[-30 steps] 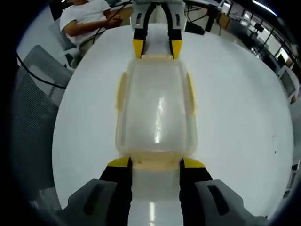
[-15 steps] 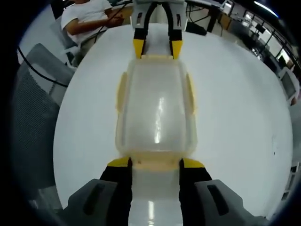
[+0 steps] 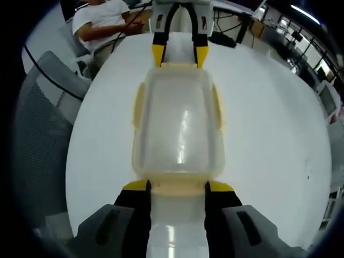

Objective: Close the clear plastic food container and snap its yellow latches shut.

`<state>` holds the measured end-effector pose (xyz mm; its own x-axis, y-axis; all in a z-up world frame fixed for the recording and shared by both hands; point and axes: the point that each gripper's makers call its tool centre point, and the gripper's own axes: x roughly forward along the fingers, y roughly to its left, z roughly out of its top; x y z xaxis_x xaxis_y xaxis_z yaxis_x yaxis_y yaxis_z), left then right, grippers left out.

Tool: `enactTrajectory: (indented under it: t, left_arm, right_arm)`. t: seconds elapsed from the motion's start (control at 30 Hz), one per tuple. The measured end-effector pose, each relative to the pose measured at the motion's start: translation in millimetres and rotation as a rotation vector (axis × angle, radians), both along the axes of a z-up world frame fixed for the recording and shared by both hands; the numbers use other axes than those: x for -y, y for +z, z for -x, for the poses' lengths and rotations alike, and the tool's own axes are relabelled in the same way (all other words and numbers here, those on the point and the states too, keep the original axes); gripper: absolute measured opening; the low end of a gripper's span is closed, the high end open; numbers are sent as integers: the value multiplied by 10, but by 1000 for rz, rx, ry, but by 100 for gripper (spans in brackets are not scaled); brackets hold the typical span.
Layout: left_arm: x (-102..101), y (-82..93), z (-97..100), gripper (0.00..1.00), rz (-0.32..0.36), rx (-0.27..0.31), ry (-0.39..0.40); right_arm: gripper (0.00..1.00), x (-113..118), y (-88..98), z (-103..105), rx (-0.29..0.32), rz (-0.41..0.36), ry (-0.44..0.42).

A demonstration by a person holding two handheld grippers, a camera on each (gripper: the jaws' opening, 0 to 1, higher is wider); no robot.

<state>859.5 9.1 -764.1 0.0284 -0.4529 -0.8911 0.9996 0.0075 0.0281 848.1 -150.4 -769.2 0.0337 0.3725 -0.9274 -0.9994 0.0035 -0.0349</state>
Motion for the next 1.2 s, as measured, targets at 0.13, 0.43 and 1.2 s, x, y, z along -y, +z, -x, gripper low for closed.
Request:
enactTrajectory:
  t: [0.13, 0.43, 1.2]
  left_arm:
    - [4, 69, 42, 32, -3, 1, 4]
    - [26, 209, 118, 32, -13, 8, 5]
    - [259, 541, 286, 31, -29, 33, 23]
  right_arm:
    - [35, 11, 58, 26, 2, -5, 3]
    - [35, 33, 201, 90, 6, -19, 9]
    - [34, 266, 496, 230, 39, -41, 25]
